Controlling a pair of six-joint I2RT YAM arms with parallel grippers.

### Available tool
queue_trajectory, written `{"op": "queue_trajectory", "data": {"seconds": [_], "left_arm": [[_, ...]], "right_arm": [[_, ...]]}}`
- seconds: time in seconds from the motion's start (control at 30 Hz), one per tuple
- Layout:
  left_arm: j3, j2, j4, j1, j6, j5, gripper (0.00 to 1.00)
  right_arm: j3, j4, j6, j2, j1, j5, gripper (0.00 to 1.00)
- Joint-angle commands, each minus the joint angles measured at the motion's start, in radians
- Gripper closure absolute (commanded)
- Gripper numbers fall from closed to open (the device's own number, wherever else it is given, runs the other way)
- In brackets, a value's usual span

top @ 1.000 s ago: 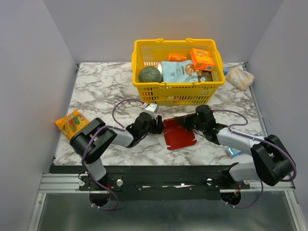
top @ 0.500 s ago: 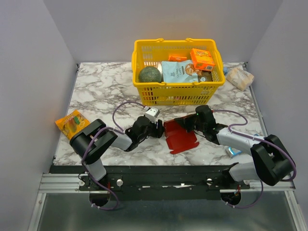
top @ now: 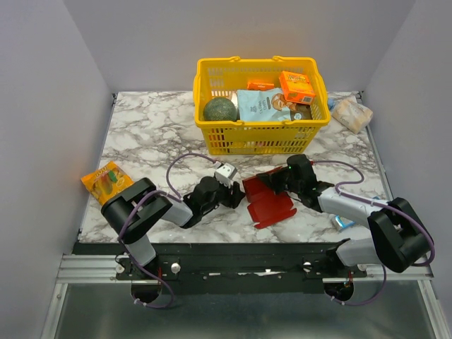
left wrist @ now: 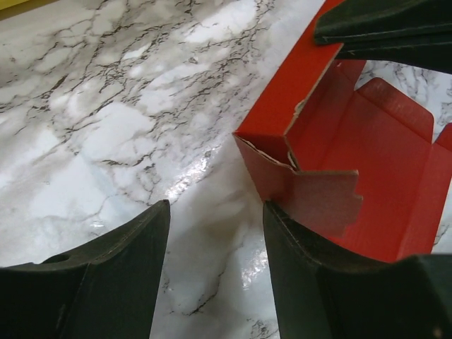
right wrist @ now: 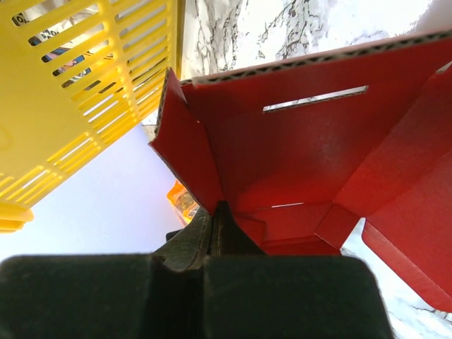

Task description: Fold the paper box

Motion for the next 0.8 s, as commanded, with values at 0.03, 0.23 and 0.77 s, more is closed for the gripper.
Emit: {"op": "queue_trajectory", "data": {"seconds": [0.03,0.23,0.77], "left_arm": [[-0.003,-0.034,0.129,-0.045,-0.008,0.038,0.36],[-0.007,-0.006,0.18,-0.05,-0.033,0.035,0.36],[-0.011,0.026,0.184,-0.054,-0.022,-0.057,0.38]], "right_arm": [[-0.027,0.023,-0.032,-0.001,0.003,-0.004,1.0],[-0.082,0.084,-0.048,-0.025,0.003,-0.004,1.0],[-0.171,0.161,-0.131,-0.085,0.002,0.02,1.0]]}}
